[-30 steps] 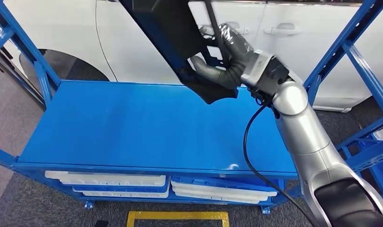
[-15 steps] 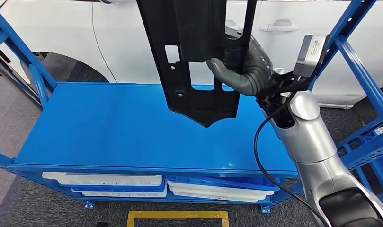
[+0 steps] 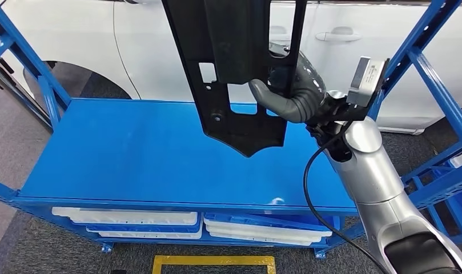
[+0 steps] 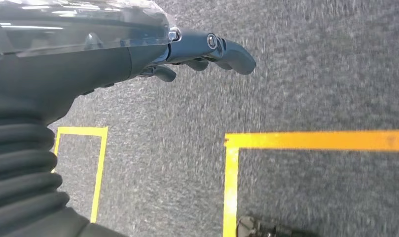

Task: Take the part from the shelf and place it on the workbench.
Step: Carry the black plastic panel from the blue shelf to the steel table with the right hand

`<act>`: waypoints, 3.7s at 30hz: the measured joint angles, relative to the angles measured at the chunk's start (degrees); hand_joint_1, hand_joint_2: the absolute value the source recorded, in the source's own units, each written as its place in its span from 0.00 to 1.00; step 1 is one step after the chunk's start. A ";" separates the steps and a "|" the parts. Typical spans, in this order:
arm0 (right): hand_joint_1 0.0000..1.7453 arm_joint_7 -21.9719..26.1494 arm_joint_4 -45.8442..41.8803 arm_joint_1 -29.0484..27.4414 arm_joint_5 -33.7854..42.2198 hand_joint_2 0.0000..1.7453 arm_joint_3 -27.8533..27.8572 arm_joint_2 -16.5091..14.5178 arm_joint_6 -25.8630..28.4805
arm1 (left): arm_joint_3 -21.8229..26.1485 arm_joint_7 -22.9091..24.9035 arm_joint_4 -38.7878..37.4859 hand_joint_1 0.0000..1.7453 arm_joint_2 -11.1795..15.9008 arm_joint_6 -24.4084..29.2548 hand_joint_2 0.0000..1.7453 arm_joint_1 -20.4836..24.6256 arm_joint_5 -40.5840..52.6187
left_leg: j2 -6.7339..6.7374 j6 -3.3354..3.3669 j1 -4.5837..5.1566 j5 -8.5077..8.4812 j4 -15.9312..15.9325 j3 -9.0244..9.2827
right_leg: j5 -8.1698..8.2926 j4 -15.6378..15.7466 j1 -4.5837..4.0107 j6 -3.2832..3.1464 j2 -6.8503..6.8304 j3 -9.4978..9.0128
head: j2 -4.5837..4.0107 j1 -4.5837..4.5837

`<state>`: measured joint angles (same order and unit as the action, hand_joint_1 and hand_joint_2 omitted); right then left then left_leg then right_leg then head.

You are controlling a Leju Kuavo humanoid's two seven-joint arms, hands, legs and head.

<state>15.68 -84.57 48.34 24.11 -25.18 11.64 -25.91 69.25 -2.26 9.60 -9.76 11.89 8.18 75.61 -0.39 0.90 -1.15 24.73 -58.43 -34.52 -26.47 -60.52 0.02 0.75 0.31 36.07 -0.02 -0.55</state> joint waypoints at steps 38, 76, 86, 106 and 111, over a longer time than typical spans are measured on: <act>1.00 3.16 -1.37 -3.25 -4.31 1.00 -0.69 2.49 3.43 | 1.58 -2.25 0.00 0.00 -0.33 -3.53 1.00 0.07 -2.72 | 0.26 0.44 0.07 -3.17 -0.25 -3.65 | -4.99 -8.32 0.91 1.20 -0.26 -0.49 | 0.00 0.00; 1.00 3.13 -0.26 -4.87 -4.16 1.00 1.13 2.98 7.29 | 1.59 -2.74 0.02 0.00 -0.31 -5.17 1.00 -0.26 -2.63 | 0.33 -1.83 0.45 -1.30 -0.75 -2.15 | -0.28 2.75 0.65 -1.24 -0.30 -4.38 | 0.00 -0.02; 1.00 2.21 -0.08 -5.63 -2.14 1.00 1.14 3.03 6.92 | 1.60 -3.35 0.02 0.00 -0.28 -5.07 1.00 -0.80 -2.71 | 0.26 -1.30 0.71 3.66 -2.32 3.61 | 3.69 2.34 -0.07 -1.69 -0.43 0.55 | 0.00 -0.04; 1.00 3.89 -2.17 -12.08 -2.18 1.00 4.33 4.69 6.33 | 1.58 -2.12 0.02 0.00 -0.49 -4.85 1.00 -1.84 -2.30 | 0.58 -1.22 0.71 -2.42 0.25 -1.81 | -0.86 3.03 0.41 -0.99 -0.33 -5.35 | 0.00 -0.02; 1.00 4.47 -2.18 -12.89 -2.39 1.00 4.76 4.59 5.15 | 1.58 -2.35 0.02 0.00 -0.44 -4.66 1.00 -1.87 -2.43 | 0.48 -2.24 0.48 7.47 -13.76 -6.32 | 1.46 3.34 0.55 -2.21 -0.55 -2.90 | 0.00 -0.02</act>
<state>20.15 -86.75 35.45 21.73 -20.42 16.23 -20.76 70.84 -4.61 9.62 -10.20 7.23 6.31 73.18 0.08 -1.35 -0.68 32.20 -72.20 -40.84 -25.01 -57.19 0.57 -1.46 -0.24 33.16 -0.02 -0.57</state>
